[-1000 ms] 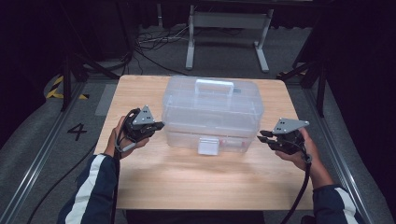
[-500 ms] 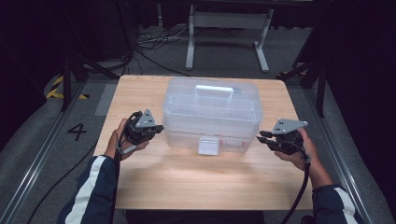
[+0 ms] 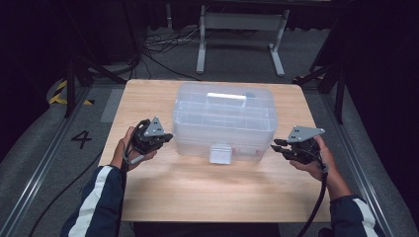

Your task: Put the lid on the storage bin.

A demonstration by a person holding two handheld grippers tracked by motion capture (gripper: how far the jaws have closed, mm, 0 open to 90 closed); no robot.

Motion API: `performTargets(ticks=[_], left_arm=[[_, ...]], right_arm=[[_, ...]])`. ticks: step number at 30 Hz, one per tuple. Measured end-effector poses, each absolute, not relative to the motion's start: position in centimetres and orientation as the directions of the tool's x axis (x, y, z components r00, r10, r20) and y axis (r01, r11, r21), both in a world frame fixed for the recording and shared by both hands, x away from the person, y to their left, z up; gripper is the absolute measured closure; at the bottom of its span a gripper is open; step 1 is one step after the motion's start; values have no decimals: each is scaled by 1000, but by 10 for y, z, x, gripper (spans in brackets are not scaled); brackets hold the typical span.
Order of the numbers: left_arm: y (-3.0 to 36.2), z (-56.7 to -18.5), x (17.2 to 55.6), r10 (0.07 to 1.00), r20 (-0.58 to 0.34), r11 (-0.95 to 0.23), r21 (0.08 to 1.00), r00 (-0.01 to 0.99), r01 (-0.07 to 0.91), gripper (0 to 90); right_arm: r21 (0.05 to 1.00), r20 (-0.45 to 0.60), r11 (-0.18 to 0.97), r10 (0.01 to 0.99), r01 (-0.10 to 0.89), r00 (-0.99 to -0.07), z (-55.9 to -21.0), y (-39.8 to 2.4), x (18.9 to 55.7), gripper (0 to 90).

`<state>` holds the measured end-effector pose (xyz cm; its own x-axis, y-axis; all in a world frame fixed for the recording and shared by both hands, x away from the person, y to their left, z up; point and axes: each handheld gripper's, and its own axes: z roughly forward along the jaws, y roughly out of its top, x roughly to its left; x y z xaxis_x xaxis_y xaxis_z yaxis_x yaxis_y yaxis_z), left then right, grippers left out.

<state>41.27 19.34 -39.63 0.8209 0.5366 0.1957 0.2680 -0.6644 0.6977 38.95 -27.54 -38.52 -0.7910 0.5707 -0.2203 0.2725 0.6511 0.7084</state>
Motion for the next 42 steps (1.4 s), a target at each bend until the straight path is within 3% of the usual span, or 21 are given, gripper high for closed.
performTargets(ticks=[16, 25, 34, 42], left_arm=[[197, -398, 411, 546, 199, -660, 700, 814, 272, 892], [200, -400, 401, 545, 222, -679, 682, 809, 270, 812], [212, -414, 387, 551, 257, -716, 633, 794, 293, 659], [220, -425, 378, 564, 291, -733, 607, 773, 306, 606]], right_arm=[[697, -227, 668, 551, 262, -803, -386, -275, 388, 700], [679, -256, 691, 539, 249, -802, -384, -278, 379, 676], [667, -269, 691, 571, 278, -775, -390, -291, 375, 625], [658, -281, 693, 587, 293, -759, -397, -300, 373, 569]])
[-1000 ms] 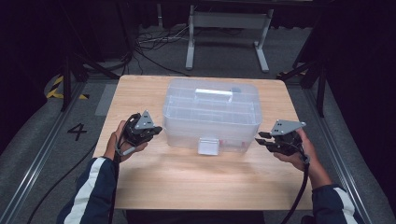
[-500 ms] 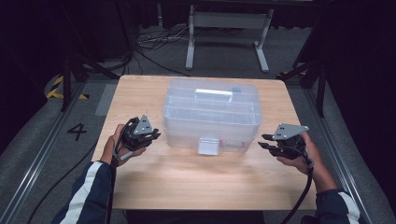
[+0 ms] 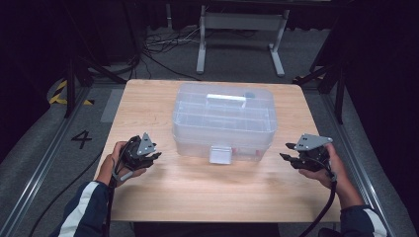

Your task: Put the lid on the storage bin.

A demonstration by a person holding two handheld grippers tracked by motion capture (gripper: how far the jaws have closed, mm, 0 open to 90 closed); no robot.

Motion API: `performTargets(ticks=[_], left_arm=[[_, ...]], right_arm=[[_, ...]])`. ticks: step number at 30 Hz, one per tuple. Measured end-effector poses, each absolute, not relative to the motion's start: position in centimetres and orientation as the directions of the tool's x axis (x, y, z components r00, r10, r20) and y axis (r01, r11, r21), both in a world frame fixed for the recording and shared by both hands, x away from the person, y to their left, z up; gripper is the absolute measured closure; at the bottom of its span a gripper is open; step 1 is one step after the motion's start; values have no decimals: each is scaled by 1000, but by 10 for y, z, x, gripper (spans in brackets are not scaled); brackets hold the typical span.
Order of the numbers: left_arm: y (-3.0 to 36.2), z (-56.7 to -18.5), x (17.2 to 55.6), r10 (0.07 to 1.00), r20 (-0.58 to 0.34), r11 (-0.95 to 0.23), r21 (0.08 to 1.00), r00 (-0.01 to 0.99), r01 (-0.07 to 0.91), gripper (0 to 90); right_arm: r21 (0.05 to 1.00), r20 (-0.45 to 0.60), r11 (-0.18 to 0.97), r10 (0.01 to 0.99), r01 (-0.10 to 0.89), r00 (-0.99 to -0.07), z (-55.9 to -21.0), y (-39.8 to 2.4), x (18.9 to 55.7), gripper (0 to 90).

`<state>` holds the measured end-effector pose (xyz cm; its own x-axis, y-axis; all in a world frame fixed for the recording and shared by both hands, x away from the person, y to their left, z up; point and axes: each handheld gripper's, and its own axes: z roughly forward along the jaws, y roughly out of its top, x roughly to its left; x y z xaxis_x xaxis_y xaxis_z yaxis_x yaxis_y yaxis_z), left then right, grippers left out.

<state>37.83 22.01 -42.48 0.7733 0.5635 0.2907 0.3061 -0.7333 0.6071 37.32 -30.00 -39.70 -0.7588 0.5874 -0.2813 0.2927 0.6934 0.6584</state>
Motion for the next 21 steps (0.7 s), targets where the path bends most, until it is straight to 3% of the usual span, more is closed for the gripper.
performTargets(ticks=[21], left_arm=[[246, -443, 356, 609, 251, -723, 567, 752, 396, 326]], right_arm=[[663, -309, 679, 633, 317, -709, -424, -326, 355, 365]])
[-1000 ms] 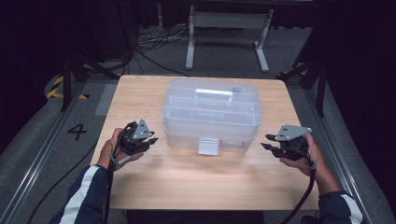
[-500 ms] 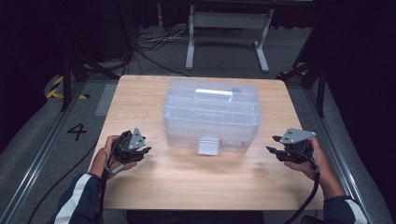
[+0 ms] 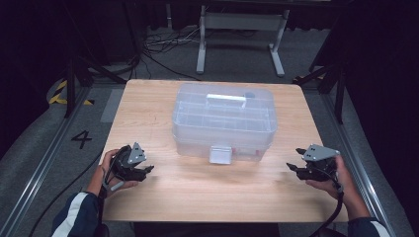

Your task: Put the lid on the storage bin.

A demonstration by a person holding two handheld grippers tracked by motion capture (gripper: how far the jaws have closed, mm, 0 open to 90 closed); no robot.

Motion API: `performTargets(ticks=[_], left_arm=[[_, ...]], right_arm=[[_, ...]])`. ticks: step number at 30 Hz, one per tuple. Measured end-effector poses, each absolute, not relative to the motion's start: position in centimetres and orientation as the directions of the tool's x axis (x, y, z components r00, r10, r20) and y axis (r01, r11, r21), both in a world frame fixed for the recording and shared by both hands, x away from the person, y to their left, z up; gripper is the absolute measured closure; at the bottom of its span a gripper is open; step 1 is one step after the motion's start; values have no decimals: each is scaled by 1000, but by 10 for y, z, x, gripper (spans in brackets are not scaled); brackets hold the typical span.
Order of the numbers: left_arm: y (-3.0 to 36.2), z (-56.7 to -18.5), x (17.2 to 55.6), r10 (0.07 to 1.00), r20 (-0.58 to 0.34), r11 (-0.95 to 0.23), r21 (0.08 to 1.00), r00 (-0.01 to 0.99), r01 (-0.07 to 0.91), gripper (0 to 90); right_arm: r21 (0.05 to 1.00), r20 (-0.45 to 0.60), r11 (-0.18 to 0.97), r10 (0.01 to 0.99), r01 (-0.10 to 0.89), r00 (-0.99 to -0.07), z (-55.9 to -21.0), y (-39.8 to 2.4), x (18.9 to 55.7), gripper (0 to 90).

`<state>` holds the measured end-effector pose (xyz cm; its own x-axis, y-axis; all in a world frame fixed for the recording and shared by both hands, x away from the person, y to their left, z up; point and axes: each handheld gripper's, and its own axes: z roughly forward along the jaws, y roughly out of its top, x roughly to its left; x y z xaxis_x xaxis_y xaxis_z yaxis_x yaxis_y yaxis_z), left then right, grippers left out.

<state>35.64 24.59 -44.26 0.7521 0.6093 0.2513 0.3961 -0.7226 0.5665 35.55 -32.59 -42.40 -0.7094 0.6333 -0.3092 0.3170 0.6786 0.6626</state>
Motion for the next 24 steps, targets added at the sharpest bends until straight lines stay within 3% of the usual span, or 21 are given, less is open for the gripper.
performTargets(ticks=[14, 24], left_arm=[[266, -459, 344, 628, 197, -698, 570, 753, 433, 204], [283, -473, 339, 683, 79, -602, 624, 726, 498, 190]], right_arm=[[668, -236, 621, 699, 409, -675, -448, -347, 349, 290], [694, -148, 515, 786, 503, -600, -470, -369, 339, 242]])
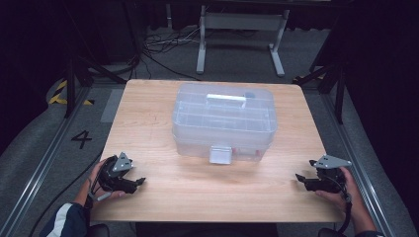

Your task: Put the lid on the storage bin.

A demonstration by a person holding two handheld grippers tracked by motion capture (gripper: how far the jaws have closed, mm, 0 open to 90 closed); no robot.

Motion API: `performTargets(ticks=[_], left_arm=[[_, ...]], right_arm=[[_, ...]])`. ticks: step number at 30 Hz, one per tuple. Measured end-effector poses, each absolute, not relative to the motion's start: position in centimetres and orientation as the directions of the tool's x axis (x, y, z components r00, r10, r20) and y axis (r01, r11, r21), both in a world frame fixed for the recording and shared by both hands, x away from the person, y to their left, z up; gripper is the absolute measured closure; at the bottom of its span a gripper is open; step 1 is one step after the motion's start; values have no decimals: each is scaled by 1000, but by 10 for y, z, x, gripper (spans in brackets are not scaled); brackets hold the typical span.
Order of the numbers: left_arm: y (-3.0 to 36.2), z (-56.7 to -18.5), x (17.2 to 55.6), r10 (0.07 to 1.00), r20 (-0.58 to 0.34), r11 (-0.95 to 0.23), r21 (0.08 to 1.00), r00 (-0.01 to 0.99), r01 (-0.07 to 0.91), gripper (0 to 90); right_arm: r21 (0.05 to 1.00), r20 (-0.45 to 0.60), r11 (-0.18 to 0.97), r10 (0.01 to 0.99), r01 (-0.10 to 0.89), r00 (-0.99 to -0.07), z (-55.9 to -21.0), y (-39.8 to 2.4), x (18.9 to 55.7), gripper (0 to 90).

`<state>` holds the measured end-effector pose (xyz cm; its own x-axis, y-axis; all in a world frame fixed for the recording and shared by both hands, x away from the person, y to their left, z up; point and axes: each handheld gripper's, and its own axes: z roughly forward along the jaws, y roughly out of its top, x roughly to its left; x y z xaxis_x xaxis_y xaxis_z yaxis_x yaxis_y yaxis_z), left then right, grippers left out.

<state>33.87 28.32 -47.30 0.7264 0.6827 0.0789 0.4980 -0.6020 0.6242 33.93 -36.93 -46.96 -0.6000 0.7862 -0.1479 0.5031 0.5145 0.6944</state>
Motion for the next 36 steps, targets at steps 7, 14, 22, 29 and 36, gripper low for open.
performTargets(ticks=[7, 14, 22, 29, 36], left_arm=[[294, -482, 337, 706, -17, -513, 677, 708, 528, 181], [295, -483, 334, 713, -13, -503, 687, 702, 524, 169], [295, -483, 334, 712, -13, -504, 687, 702, 524, 169], [295, -483, 335, 711, -13, -505, 686, 703, 523, 168], [294, -483, 335, 716, -2, -507, 686, 698, 522, 160]], right_arm=[[725, -41, 410, 828, 554, -560, -484, -380, 336, 226], [741, 10, 361, 837, 566, -547, -488, -386, 336, 213], [741, 10, 361, 837, 566, -547, -488, -385, 336, 207], [741, 10, 360, 838, 567, -546, -488, -385, 337, 205], [741, 11, 360, 837, 567, -547, -488, -385, 337, 204]])
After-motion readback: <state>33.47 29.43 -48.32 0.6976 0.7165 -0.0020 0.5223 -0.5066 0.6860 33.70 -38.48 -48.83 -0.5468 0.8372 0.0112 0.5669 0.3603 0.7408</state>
